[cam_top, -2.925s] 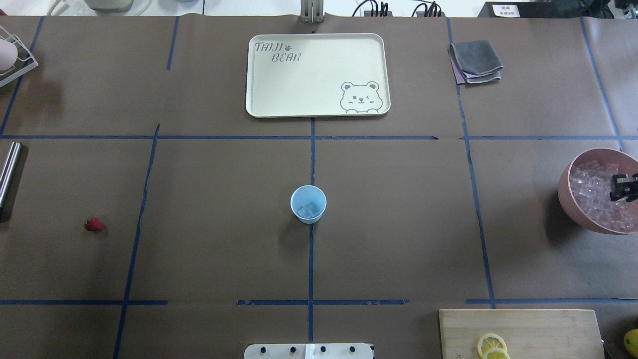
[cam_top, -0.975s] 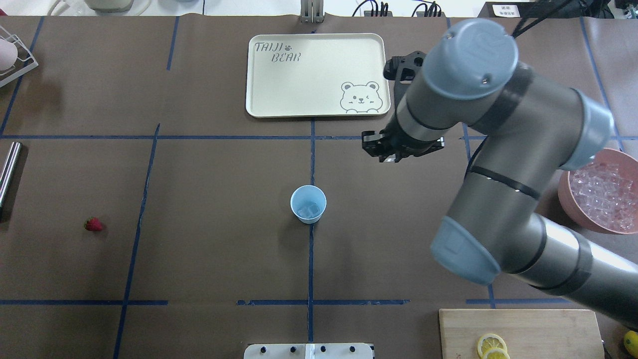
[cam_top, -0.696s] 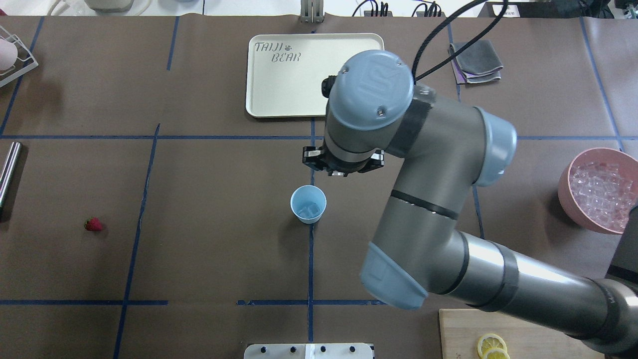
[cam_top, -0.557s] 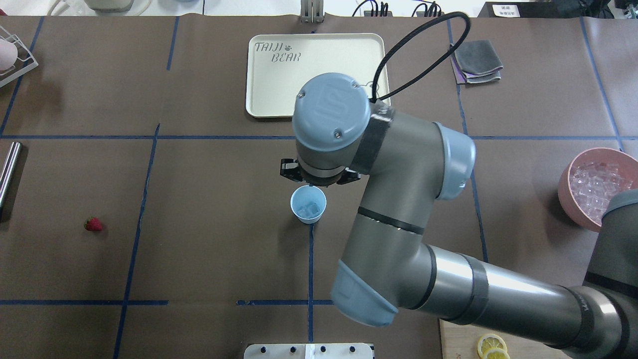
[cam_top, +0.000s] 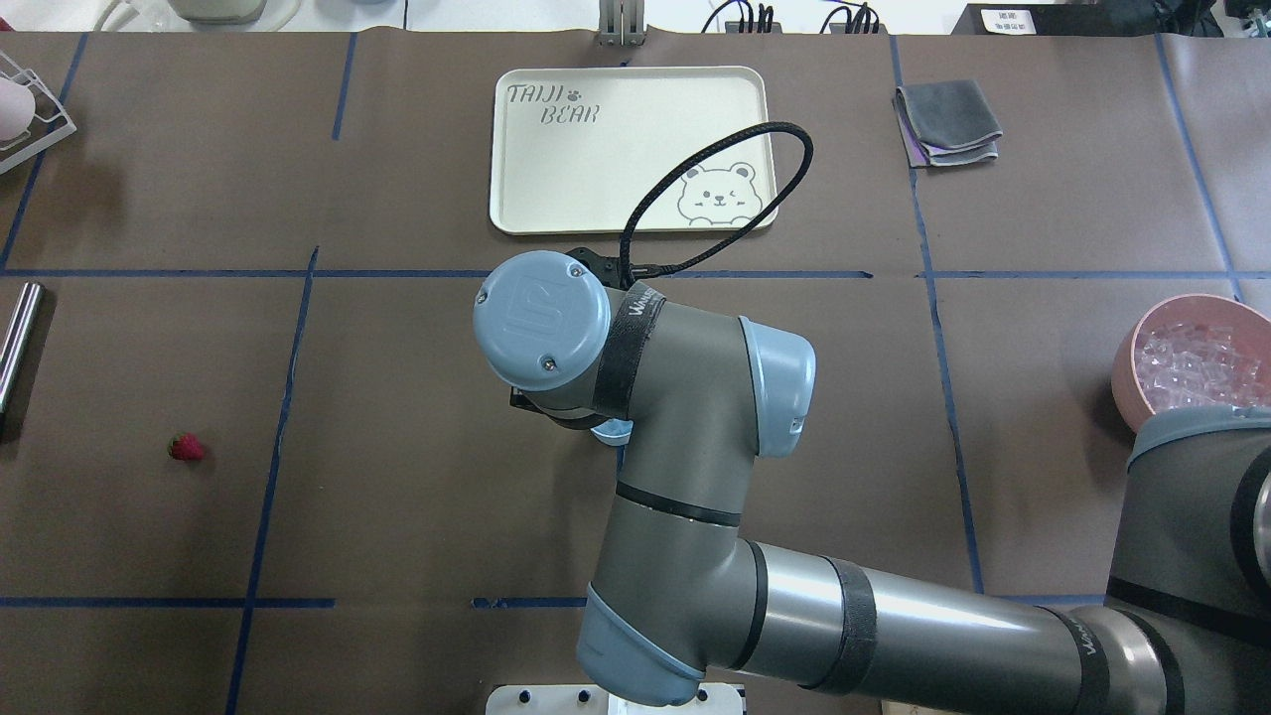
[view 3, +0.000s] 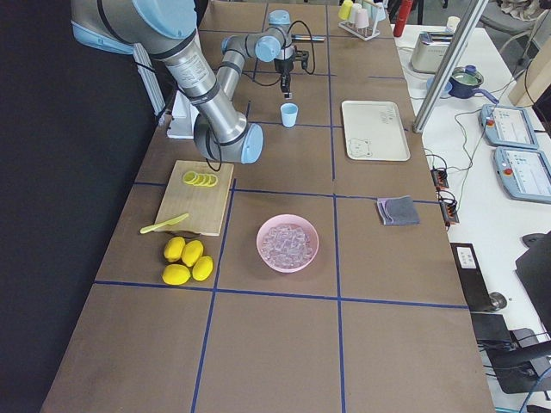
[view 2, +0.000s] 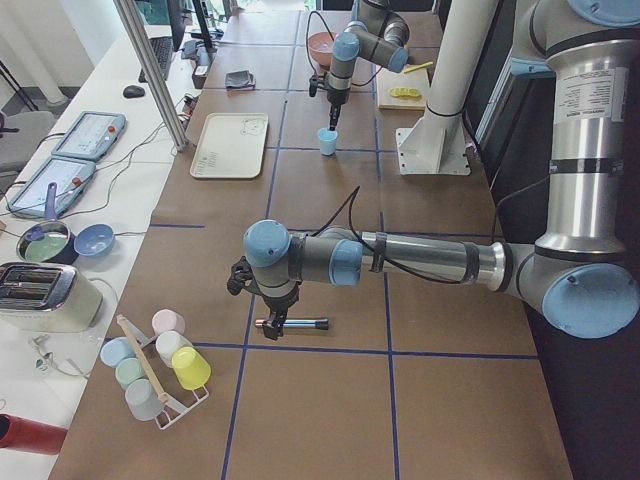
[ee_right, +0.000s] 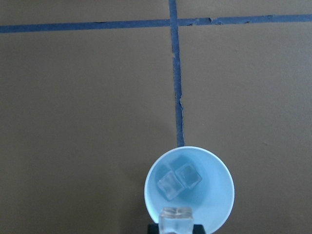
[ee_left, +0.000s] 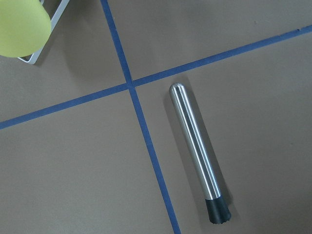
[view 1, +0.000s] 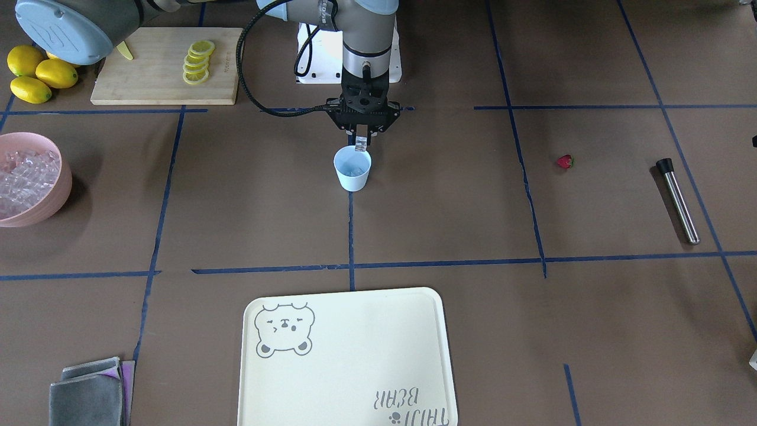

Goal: Mash ice and strawberries in cup
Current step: 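Carry the ice cube over the light-blue cup and drop it in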

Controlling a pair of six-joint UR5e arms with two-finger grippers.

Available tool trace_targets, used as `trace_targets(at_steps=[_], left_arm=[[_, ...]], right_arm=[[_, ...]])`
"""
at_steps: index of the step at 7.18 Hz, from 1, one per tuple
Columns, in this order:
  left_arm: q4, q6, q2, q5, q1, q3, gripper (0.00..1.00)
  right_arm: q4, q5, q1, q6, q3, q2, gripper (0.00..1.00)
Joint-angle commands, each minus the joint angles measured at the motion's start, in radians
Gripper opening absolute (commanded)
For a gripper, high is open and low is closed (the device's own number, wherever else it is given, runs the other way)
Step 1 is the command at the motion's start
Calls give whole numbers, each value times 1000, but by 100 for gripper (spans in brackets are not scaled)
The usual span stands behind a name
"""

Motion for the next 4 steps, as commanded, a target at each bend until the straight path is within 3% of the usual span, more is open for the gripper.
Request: trace_targets(at_steps=[1, 2, 4], left_arm=[[0, 0, 0, 0, 0, 0, 100], [-1, 0, 0, 0, 0, 0, 100], [1, 0, 0, 0, 0, 0, 100]], right_arm=[[0, -44, 0, -6, -6, -8, 2], [2, -42, 0, -8, -6, -17, 5], [55, -41, -4, 9, -6, -34, 99]])
